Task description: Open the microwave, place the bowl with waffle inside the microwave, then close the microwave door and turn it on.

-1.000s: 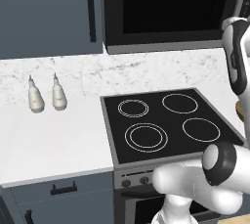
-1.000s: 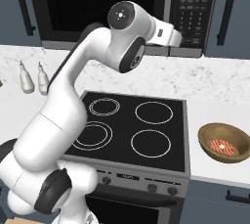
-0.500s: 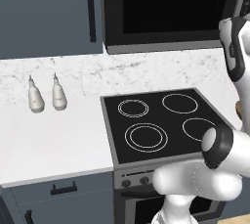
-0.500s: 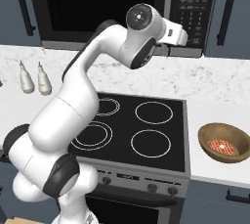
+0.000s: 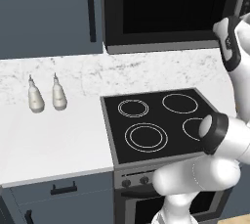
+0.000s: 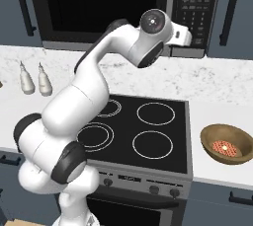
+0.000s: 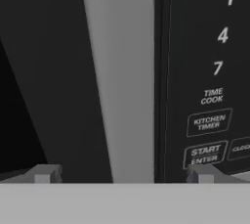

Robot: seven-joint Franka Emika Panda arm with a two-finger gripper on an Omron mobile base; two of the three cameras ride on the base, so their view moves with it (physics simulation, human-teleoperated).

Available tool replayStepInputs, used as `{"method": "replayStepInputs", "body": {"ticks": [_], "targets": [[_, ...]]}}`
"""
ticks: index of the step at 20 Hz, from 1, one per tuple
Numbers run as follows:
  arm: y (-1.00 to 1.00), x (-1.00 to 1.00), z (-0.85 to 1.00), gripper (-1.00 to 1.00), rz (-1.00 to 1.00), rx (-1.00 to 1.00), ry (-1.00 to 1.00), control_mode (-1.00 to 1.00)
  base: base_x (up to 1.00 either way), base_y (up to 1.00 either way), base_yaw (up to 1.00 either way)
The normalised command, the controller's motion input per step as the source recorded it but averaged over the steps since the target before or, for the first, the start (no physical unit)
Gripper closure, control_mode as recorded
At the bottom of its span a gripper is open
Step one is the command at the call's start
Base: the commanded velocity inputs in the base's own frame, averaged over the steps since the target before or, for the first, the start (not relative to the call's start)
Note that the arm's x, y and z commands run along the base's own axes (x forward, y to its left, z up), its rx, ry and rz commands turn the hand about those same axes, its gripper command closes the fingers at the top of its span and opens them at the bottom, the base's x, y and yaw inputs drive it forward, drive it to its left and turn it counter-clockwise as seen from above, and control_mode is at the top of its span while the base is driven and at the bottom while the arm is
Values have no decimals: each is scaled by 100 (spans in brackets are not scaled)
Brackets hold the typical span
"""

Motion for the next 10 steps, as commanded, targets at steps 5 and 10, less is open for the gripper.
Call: {"method": "replayStepInputs", "body": {"ticks": [5, 10], "targets": [[-19, 40, -21, -100, 4, 0, 0, -100, 0, 0, 0], [1, 73, -64, -100, 8, 0, 0, -100, 0, 0, 0]]}}
